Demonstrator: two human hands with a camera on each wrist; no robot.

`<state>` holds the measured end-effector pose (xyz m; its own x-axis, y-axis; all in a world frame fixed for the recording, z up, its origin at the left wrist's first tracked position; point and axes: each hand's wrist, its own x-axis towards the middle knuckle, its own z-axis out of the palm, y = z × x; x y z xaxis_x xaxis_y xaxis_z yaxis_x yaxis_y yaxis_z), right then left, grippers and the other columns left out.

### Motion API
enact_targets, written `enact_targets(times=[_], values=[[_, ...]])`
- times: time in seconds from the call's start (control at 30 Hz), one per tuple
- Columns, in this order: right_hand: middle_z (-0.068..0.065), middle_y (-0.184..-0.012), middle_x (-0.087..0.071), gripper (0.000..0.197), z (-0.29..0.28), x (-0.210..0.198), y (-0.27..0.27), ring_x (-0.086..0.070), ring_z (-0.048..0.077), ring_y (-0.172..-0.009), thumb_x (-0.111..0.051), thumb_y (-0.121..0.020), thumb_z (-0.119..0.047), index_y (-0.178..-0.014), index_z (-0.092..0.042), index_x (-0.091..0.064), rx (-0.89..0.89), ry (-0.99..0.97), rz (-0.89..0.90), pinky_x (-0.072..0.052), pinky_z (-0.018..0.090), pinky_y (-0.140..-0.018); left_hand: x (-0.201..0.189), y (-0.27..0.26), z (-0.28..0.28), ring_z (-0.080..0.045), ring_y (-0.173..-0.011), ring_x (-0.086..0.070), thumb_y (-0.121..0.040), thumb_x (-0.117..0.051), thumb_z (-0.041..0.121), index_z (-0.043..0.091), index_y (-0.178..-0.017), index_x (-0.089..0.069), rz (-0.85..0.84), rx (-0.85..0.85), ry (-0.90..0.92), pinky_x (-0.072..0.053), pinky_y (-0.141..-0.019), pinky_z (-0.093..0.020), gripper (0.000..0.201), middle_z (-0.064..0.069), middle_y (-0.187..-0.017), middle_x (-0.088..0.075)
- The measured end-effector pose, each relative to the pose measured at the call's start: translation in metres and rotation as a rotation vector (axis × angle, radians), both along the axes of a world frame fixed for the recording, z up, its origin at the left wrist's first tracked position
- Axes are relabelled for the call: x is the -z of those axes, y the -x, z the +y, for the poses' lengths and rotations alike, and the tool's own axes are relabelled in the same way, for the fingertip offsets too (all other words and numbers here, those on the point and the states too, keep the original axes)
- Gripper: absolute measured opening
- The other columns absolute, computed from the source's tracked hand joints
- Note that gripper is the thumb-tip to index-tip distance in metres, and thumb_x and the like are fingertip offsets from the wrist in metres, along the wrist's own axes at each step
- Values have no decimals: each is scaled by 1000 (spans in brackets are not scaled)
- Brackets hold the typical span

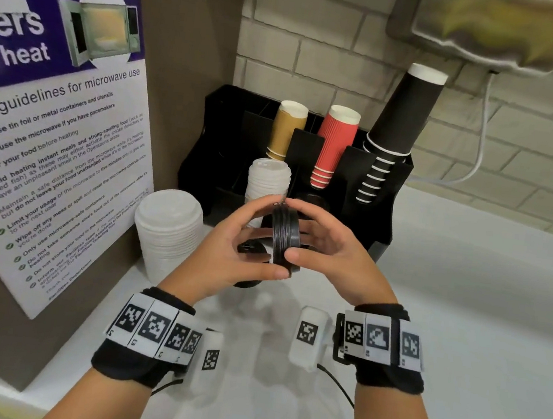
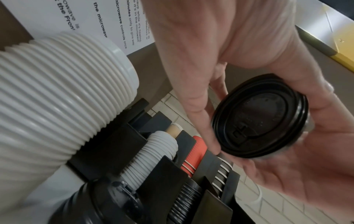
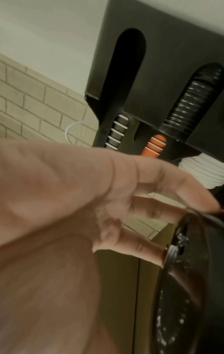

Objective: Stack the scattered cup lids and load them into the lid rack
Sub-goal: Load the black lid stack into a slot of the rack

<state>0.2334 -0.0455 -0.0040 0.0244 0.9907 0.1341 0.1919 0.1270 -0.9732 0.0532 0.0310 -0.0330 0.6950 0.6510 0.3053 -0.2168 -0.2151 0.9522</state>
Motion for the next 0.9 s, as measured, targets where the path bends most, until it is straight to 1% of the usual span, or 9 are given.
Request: enact_targets(times=[0.2, 0.33, 0.53, 0.6, 0.7, 0.73, 0.83, 0.87, 0.9], values=[[4, -119, -65, 66, -2, 1, 1, -64, 21, -110, -78, -72, -25, -133, -35, -54, 61, -24, 14, -55, 35, -87, -2, -6, -1, -10, -129, -51, -57, -86, 30, 48, -136, -43, 2, -20, 5, -50, -100, -41, 91, 17, -141, -50], [6, -117, -66, 65, -1, 3, 1, -65, 23, -107, -78, -72, -21, -131, -34, -55, 82, -28, 28, -55, 37, -87, -3, -7, 1, -10, -127, -53, -57, -87, 33, 54, -133, -44, 16, -30, -8, -48, -103, -39, 90, 18, -140, -51], [-1, -111, -67, 66, 4, 7, 8, -65, 13, -104, -83, -69, -21, -129, -31, -56, 134, -87, -9, -53, 24, -83, -1, -11, 4, -12, -129, -51, -57, -89, 28, 46, -137, -42, 15, -46, 9, -47, -102, -51, 95, 11, -143, -49], [-1, -111, -67, 63, 8, 10, 9, -65, 13, -103, -82, -73, -16, -128, -30, -56, 147, -96, -29, -54, 27, -85, 1, -11, 6, -10, -130, -50, -60, -92, 23, 46, -137, -41, 25, -44, 13, -48, -102, -47, 96, 12, -144, -47], [1, -112, -65, 62, 23, 5, -3, -65, 15, -103, -83, -72, -16, -126, -28, -55, 219, -129, -82, -56, 34, -87, 2, -9, 10, -9, -131, -48, -64, -81, 27, 50, -134, -41, 25, -97, 46, -50, -100, -35, 84, 18, -144, -43], [0, -113, -65, 62, 30, 1, -13, -65, 13, -103, -84, -71, -18, -125, -28, -55, 288, -150, -121, -55, 31, -88, 2, -7, 11, -8, -128, -50, -65, -78, 32, 49, -133, -42, 41, -144, 35, -51, -99, -31, 79, 19, -143, -44], [-12, -106, -61, 62, 56, -16, -49, -60, 1, -97, -86, -67, -21, -119, -28, -51, 468, -169, -355, -49, 11, -80, 0, 1, 19, -4, -116, -58, -69, -70, 41, 43, -129, -48, 72, -275, 0, -51, -91, -24, 64, 18, -135, -50], [-14, -103, -59, 64, 65, -21, -61, -59, -1, -94, -86, -66, -21, -119, -28, -51, 473, -139, -445, -49, 10, -78, 0, 4, 21, -4, -113, -60, -71, -69, 41, 43, -126, -51, 70, -303, -1, -50, -88, -20, 57, 18, -131, -52], [-12, -104, -59, 66, 75, -24, -71, -59, 3, -95, -86, -65, -20, -120, -27, -52, 457, -91, -544, -50, 14, -80, 0, 7, 23, -5, -111, -61, -75, -70, 38, 43, -122, -53, 69, -323, -2, -49, -86, -18, 50, 18, -129, -54]])
